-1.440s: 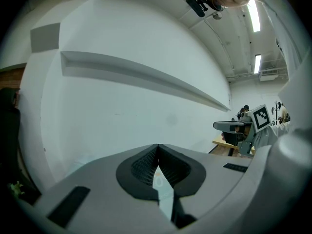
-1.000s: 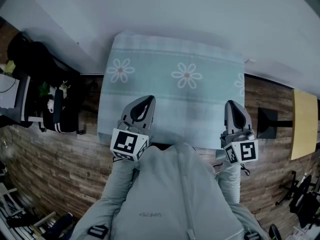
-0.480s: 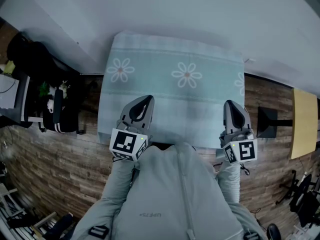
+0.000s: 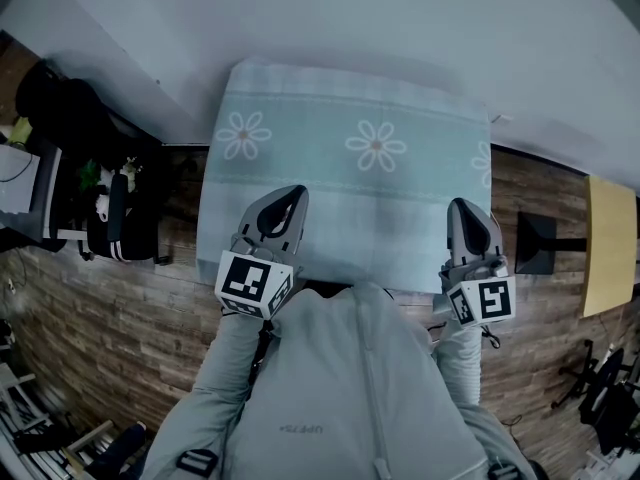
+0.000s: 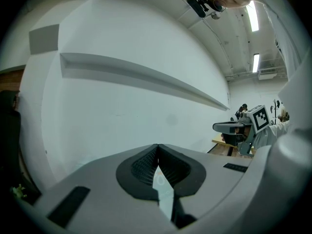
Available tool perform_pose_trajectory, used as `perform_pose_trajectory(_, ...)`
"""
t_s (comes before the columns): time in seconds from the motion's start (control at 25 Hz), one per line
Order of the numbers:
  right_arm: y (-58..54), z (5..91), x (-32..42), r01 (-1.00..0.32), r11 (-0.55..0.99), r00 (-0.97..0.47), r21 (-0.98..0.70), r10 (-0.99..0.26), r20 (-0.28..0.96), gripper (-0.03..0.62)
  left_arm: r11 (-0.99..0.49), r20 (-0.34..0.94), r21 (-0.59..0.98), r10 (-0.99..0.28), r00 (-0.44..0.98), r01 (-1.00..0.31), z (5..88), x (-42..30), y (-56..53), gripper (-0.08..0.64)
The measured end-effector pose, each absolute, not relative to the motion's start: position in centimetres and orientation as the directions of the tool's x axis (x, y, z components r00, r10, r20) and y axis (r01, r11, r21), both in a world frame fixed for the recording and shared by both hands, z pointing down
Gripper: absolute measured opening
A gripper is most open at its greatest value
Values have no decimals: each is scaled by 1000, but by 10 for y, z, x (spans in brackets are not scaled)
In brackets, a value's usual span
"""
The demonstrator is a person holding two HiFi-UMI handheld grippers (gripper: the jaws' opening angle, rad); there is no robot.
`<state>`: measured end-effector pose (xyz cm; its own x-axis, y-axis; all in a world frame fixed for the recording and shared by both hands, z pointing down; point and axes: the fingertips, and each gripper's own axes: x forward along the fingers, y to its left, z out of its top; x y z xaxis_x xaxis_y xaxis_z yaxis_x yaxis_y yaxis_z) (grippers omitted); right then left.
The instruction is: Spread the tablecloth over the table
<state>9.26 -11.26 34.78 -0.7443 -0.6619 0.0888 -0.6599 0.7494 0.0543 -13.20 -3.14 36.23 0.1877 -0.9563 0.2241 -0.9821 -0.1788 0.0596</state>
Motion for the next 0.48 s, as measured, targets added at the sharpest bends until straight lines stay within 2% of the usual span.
perform_pose_trajectory(0.48, -109, 348, 100, -663, 747, -742, 47, -664, 86, 21, -186, 227, 70, -954, 197, -980, 360, -128, -27, 26)
